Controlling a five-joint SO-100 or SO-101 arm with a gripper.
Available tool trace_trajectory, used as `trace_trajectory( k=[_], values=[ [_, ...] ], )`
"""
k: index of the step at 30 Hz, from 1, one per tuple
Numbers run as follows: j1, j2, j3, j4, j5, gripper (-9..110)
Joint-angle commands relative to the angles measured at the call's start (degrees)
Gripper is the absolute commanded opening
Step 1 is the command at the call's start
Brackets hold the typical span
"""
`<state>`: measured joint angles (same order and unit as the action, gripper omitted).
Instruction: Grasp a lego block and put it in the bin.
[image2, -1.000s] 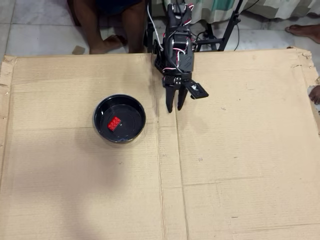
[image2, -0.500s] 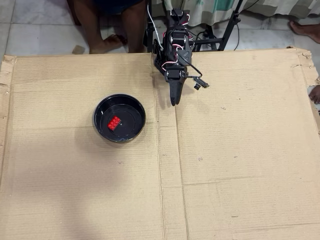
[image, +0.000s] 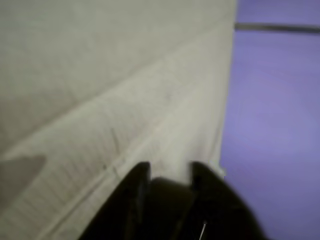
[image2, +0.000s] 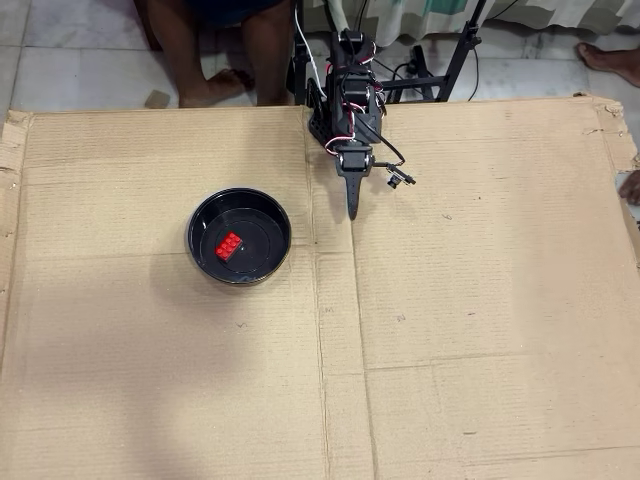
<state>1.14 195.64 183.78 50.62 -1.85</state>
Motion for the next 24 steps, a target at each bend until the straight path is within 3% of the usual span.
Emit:
trace_trajectory(
  k=[1,24],
  values=[
    [-1.0,0.5,0.1,-0.7,-0.4,2],
    [-1.8,0.3,1.9,0.3,-0.5,0]
  ],
)
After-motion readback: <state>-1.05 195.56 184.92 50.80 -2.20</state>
